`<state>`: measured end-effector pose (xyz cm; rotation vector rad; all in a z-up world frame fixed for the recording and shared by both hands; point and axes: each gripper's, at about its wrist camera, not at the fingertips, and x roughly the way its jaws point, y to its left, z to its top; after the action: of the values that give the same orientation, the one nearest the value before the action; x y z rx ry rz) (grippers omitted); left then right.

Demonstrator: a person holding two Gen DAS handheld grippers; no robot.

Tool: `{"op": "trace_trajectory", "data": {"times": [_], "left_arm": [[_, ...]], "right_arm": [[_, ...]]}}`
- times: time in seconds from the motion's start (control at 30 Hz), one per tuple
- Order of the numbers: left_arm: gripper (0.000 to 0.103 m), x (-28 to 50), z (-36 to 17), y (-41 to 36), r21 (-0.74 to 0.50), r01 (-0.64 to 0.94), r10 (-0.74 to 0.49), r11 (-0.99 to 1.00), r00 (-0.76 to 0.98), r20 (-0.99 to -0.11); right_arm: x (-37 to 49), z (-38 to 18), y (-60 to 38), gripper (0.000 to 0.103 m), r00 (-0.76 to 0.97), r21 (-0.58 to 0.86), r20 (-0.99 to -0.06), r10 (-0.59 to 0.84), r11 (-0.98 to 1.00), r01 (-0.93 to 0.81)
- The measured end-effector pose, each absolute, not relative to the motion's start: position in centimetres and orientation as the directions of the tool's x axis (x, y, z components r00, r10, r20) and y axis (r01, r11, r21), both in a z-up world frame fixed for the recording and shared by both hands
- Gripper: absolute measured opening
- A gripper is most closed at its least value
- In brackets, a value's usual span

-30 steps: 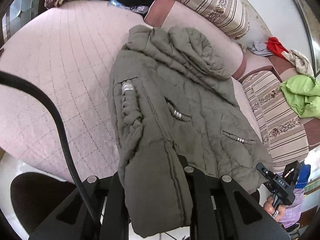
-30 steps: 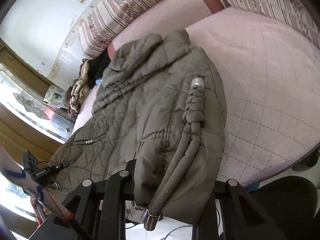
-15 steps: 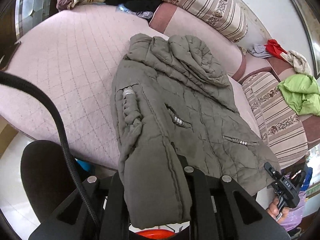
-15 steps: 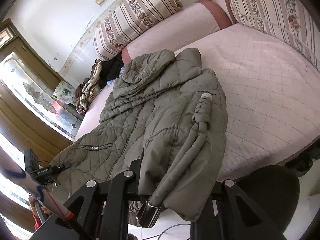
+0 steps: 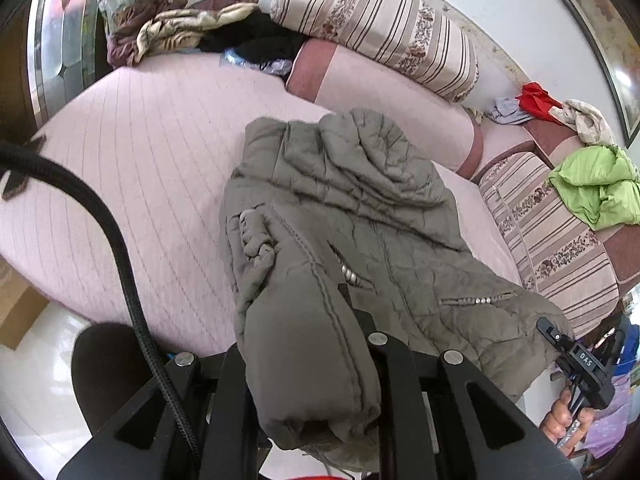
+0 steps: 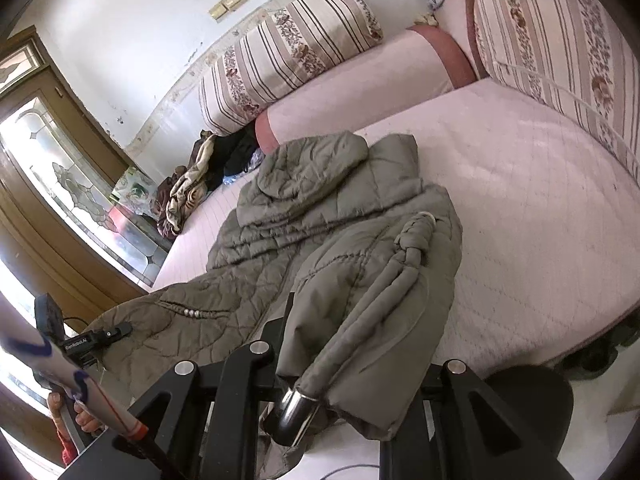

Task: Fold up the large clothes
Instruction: 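Lift the folded coat off the bed with both grippers and carry it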

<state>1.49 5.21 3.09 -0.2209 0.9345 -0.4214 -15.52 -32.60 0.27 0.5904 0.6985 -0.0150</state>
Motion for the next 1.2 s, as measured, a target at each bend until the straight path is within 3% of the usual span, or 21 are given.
{"op": "trace_trajectory", "data": {"times": [0.73,1.2], "left_arm": [[0.016,6.6,7.5,-1.1,-0.069,0.295,-0.263,0.953,0.692,-0.672],[0.016,10.7,7.6,-2.2,-0.034,0.279,-0.226,0.960,0.696,-0.681]], "right_arm": [[-6.4,4.4,-33.5,0.019,0.784,0.459,-0.605,0.139,0.865,0.200],[-0.7,4.9,-34.5,0.019,0.773,0.442,-0.626,0.103,0.864,0.242]]}}
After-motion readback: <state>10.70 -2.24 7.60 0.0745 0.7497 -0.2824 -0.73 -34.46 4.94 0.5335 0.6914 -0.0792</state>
